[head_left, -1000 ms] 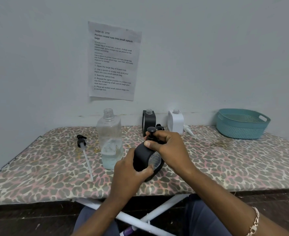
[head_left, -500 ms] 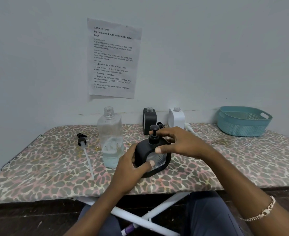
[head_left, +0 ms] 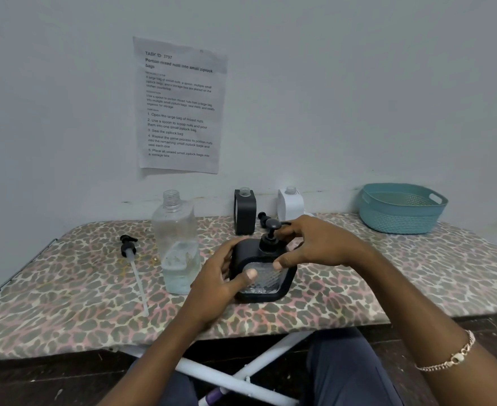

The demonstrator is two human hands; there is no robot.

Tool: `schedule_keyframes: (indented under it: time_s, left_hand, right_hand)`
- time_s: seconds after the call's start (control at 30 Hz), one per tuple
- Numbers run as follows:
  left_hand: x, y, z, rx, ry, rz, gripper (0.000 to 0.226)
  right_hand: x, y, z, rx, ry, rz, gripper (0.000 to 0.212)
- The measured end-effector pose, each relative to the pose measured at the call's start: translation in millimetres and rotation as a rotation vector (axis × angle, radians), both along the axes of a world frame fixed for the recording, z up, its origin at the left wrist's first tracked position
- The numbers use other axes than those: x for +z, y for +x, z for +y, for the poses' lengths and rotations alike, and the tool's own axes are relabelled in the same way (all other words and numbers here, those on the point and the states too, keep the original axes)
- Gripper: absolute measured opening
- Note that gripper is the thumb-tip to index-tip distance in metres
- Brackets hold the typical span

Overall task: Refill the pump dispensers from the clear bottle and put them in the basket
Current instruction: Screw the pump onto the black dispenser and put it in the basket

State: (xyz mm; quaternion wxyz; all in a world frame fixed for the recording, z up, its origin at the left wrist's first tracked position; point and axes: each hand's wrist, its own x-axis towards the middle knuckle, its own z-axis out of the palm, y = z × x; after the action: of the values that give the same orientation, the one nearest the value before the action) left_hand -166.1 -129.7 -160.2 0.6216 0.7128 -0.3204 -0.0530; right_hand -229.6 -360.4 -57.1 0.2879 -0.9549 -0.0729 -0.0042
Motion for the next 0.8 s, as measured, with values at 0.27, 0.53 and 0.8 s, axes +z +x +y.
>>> schedule_keyframes:
  time_s: [0.27,0.53,0.8]
  left_hand:
    - [27.0,21.1,-60.1,-0.073,0.015,-0.037,0.066]
    - [78.7,52.6,-159.3,-0.115,0.034,-0.104,0.055]
    - [124.2,71.7,-279.3,-0.03,0.025,-0.215,0.042]
  right_hand:
    - [25.6,-0.3,-50.5,-0.093,-0.009,-0.04,0.039]
    - [66.7,-9.1,-130.3,-0.263,0.044,-0.162,0.023]
    - [113.5,-7.6,-221.4,-0.497,-0.031,-0.24,0.024]
